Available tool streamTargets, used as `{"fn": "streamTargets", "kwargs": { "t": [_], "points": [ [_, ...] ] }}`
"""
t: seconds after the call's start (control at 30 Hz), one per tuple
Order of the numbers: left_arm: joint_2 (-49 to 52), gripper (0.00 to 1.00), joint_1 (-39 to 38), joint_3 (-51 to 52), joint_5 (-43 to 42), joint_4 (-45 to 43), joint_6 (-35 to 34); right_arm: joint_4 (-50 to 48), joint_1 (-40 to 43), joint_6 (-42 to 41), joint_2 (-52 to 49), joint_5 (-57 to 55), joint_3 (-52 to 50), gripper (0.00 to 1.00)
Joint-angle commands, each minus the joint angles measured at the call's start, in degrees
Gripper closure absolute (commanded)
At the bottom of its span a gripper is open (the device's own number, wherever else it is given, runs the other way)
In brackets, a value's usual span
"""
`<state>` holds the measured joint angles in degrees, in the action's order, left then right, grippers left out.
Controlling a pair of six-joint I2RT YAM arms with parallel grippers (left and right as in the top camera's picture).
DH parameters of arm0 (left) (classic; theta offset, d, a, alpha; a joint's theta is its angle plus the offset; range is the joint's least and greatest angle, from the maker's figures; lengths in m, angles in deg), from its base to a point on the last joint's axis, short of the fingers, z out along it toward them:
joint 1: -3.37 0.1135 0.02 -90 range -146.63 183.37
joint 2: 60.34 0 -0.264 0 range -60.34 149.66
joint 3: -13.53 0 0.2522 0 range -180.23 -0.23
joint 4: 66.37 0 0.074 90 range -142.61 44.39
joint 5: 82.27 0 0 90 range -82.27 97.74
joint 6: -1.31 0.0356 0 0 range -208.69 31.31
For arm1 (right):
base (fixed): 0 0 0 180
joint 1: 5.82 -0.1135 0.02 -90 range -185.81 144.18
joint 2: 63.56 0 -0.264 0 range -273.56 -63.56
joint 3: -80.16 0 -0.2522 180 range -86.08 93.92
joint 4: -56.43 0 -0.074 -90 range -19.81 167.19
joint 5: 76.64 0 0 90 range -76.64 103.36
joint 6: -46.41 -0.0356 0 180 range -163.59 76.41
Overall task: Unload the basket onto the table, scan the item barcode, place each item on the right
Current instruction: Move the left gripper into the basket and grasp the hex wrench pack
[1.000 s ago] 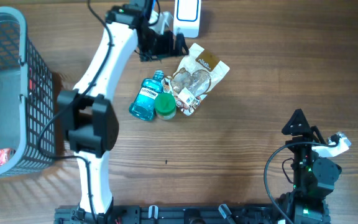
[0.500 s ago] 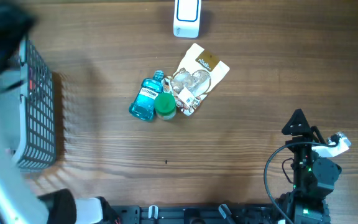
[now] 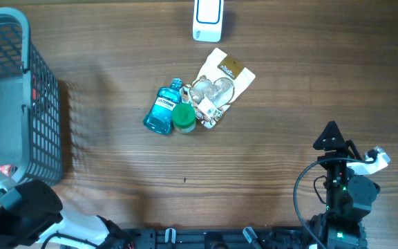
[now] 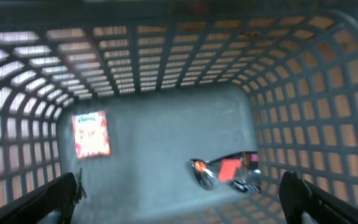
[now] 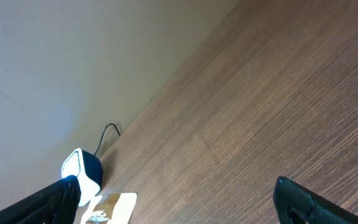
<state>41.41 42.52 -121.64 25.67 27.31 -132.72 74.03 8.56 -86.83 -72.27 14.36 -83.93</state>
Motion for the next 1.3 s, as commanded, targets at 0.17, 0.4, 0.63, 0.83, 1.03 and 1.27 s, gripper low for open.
{"fn": "streamTargets", "kwargs": {
  "t": [0.17, 0.4, 0.63, 0.83, 1.03, 1.27],
  "points": [
    [3.08, 0.0, -0.79, 13.7, 0.5, -11.23, 29.53, -0.17, 0.17, 1.03, -0.07, -0.96, -0.04, 0.0],
    [3.1, 0.0, -1.16, 25.35, -10.88, -25.79, 52.87, -0.17, 0.17, 1.05, -0.07, -0.96, -0.04, 0.0],
    [3.63, 0.0, -2.4, 28.7, -13.44, -32.65, 63.36, -0.17, 0.15, 1.05, -0.07, -0.96, -0.04, 0.0],
    [8.33, 0.0, -3.87, 28.81, -14.23, -35.39, 67.38, -0.17, 0.15, 1.03, -0.07, -0.96, -0.04, 0.0],
    [15.54, 0.0, -4.76, 28.81, -14.97, -36.52, 68.19, -0.17, 0.17, 1.05, -0.07, -0.96, -0.04, 0.0],
    [17.57, 0.0, -4.76, 28.81, -17.51, -38.95, 70.66, -0.17, 0.15, 1.05, -0.07, -0.98, -0.04, 0.0]
  ]
}}
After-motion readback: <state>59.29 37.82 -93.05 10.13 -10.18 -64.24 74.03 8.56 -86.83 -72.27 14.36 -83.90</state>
